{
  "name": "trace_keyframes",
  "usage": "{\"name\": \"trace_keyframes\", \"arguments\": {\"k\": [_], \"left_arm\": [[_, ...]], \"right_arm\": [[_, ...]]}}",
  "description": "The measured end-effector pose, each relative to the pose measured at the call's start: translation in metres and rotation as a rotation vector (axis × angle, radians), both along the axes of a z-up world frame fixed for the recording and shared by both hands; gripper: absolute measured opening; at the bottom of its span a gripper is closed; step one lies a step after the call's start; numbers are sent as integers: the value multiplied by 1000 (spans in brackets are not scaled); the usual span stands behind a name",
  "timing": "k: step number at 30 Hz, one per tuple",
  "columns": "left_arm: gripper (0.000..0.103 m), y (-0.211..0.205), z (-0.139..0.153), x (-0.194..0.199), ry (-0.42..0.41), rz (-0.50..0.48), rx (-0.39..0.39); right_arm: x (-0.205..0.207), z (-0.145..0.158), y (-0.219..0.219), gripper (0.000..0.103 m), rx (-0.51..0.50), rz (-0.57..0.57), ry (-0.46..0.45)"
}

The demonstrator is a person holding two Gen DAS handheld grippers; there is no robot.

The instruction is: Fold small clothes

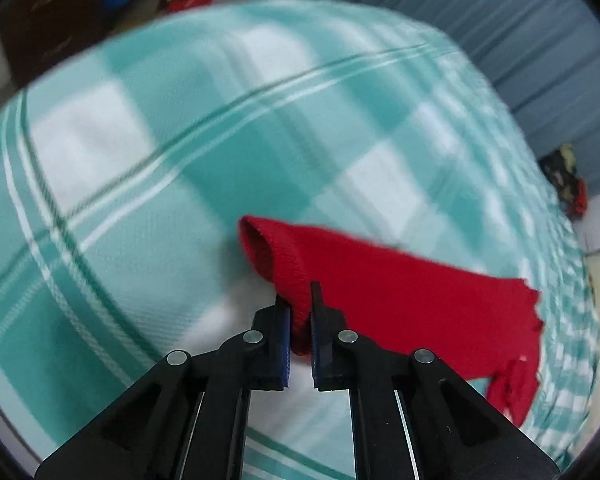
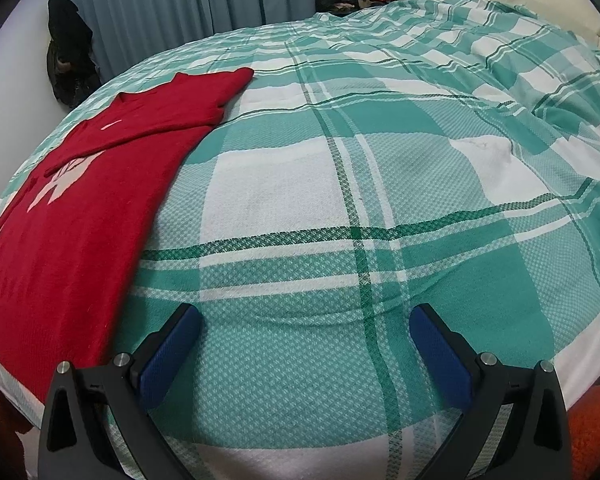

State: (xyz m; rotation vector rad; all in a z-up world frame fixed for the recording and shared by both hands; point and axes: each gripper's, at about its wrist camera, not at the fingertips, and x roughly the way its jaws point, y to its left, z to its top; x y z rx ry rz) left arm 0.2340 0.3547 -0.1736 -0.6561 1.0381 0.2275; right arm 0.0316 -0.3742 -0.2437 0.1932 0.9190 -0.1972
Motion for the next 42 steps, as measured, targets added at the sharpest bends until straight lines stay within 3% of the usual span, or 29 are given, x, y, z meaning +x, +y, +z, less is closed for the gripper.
{"name": "trace_keyframes", "arguments": {"k": [4,7,11,13,14,15,16,17,20,23,26,29,32,34,38,39,40,41,42], "left_arm": [[5,-76,87,21,-151,-175,53],[5,-177,162,32,-298,-399,56],[6,-310,219,31,-440,-665,7],[10,-381,216,26,-448,-792,11],[19,-411,203,23,-424,-848,38],[31,-435,186,21,-381,-889,66],[60,-456,160,17,-315,-914,105],[68,-466,137,11,-265,-919,130],[50,-456,63,-19,-110,-927,90],[47,-391,24,-34,-18,-802,68],[44,-320,17,-37,8,-676,199],[45,-294,19,-34,-3,-687,362],[57,-309,13,-24,-35,-749,521],[59,-331,1,-9,-55,-798,630],[59,-346,-14,28,-69,-764,725],[56,-340,-16,30,-81,-747,722],[26,-335,-16,36,-97,-727,694],[5,-327,-15,43,-113,-709,597],[5,-323,-14,45,-121,-670,598]], "right_arm": [[0,0,-1,103,1,0,-4],[0,0,-1,103,4,-2,-4],[1,0,-2,103,10,-1,-3],[1,0,-3,103,14,1,-3],[1,0,-3,103,17,3,-3],[0,0,-4,103,20,4,-2],[0,0,-4,103,23,5,-1],[1,0,-4,103,27,6,0],[1,0,-4,103,32,9,2],[0,0,-5,103,34,17,-3],[0,-1,-5,103,32,22,-7],[2,-1,-5,103,33,19,-6],[2,-1,-4,103,29,11,-7],[3,-1,-4,103,24,7,-8],[3,-1,-3,103,23,6,-9],[3,-1,-3,103,22,6,-9],[3,-1,-3,103,22,6,-9],[3,-1,-3,103,21,5,-9],[3,-1,-3,103,21,5,-10]]}}
